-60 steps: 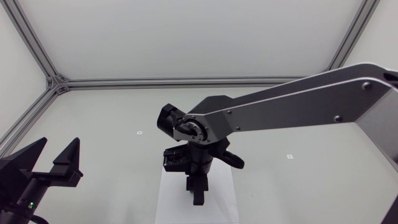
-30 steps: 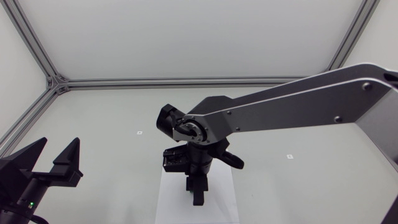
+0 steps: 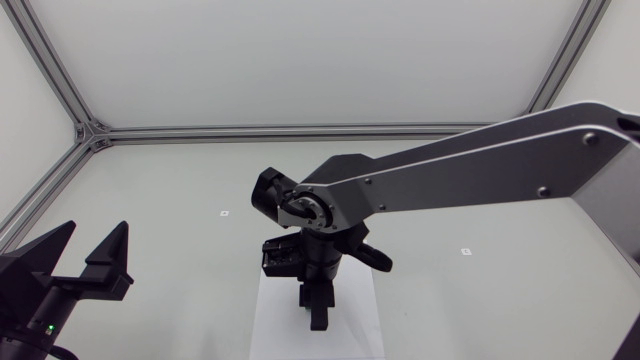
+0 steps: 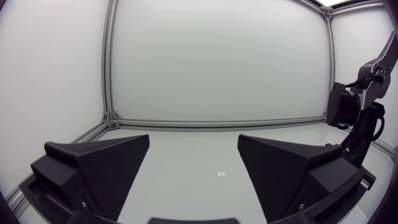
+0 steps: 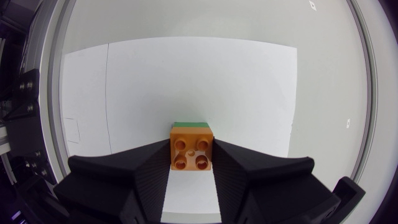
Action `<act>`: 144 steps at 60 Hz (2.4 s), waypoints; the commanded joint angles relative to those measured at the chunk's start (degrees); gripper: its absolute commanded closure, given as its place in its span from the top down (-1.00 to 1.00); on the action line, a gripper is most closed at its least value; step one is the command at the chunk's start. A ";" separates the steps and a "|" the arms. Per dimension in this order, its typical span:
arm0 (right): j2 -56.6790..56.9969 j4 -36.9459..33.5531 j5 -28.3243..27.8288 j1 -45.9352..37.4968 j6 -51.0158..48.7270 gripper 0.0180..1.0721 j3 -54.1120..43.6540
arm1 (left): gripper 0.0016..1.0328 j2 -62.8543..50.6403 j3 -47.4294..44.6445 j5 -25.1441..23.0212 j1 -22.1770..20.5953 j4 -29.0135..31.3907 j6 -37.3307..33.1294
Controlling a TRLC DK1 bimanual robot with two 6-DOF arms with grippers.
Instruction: Pick up the orange 2x2 brick with the right arm and stack it on top of the green 2x2 brick in the center
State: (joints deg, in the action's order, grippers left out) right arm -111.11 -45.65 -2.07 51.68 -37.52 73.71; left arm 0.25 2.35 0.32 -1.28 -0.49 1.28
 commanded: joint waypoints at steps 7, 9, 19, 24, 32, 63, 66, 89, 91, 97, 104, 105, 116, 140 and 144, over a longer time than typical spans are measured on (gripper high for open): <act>-2.97 -1.90 1.27 0.79 0.69 -0.41 -2.35 | 0.92 0.45 -2.35 -0.23 0.14 0.76 -0.75; -2.88 -1.99 1.36 0.88 0.69 -0.36 -2.35 | 0.92 0.45 -2.35 -0.23 0.14 0.76 -0.75; -2.53 -2.60 1.71 0.88 0.87 -0.30 -2.35 | 0.92 0.45 -2.35 -0.23 0.14 0.84 -0.75; -2.36 -2.69 1.80 0.88 0.95 -0.27 -2.43 | 0.92 0.45 -2.35 -0.23 0.14 0.84 -0.75; -2.36 -2.96 1.89 0.88 1.13 -0.16 -2.43 | 0.92 0.45 -2.35 -0.23 0.14 0.84 -0.75; -2.09 -3.92 1.89 1.32 2.01 -0.05 -1.20 | 0.92 0.45 -2.35 -0.32 0.14 0.76 -0.75; -2.09 -3.83 1.89 1.32 2.10 -0.03 -1.11 | 0.92 0.45 -2.35 -0.23 0.14 0.84 -0.75; -2.36 -3.57 2.50 1.49 2.71 0.06 -0.94 | 0.92 0.45 -2.35 -0.23 0.14 0.84 -0.75; -2.44 -3.57 2.50 1.67 2.71 -0.12 -0.85 | 0.92 0.45 -2.35 -0.23 0.14 0.76 -0.75; -2.44 -3.48 2.50 1.84 2.98 -0.26 -0.59 | 0.92 0.45 -2.35 -0.23 0.22 0.84 -0.75; -2.88 -3.48 2.50 1.93 3.42 -0.47 -0.15 | 0.92 0.45 -2.35 -0.23 0.14 0.84 -0.75; -2.88 -3.57 2.50 1.93 3.42 -0.50 -0.06 | 0.92 0.45 -2.35 -0.23 0.14 0.84 -0.75; -2.97 -3.83 2.50 2.02 3.77 -0.53 1.43 | 0.92 0.45 -2.35 -0.23 0.22 0.84 -0.75; -4.64 -4.19 2.50 2.20 4.03 -0.49 3.63 | 0.92 0.45 -2.35 -0.23 0.14 0.84 -0.75; -4.73 -4.27 2.50 2.20 4.03 -0.49 3.81 | 0.92 0.45 -2.35 -0.23 0.14 0.76 -0.75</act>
State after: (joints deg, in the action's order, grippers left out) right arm -114.15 -49.32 0.27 53.21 -34.28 76.62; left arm 0.25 2.35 0.34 -1.28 -0.49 1.26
